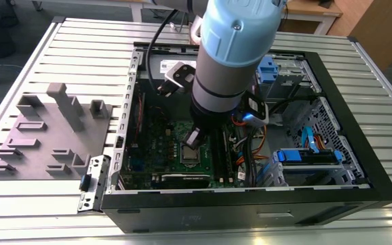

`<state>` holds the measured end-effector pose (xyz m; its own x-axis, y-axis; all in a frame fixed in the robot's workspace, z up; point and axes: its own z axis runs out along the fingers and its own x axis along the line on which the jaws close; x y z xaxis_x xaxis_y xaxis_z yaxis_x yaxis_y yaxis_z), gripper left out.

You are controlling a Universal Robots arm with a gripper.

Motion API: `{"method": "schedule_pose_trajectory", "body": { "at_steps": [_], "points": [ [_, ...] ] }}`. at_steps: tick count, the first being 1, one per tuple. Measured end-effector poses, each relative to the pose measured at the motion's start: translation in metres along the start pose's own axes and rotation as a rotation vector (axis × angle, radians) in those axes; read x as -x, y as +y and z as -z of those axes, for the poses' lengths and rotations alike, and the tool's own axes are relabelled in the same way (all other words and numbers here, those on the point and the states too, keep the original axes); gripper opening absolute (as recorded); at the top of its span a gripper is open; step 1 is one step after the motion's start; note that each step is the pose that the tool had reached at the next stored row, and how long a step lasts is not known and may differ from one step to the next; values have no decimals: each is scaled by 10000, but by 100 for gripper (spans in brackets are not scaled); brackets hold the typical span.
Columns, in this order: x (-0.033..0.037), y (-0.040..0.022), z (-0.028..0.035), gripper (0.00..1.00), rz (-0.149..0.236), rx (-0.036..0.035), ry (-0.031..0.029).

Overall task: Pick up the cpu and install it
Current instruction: 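Install the first cpu locking lever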

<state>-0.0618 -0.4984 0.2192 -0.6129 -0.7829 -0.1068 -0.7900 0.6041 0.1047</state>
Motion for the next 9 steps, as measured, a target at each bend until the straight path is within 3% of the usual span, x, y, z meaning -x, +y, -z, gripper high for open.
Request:
{"method": "schedule_pose_trajectory", "body": {
  "at_steps": [9],
  "points": [
    [-14, 0, -35, 11, -393, -93, 24]
  ]
}}
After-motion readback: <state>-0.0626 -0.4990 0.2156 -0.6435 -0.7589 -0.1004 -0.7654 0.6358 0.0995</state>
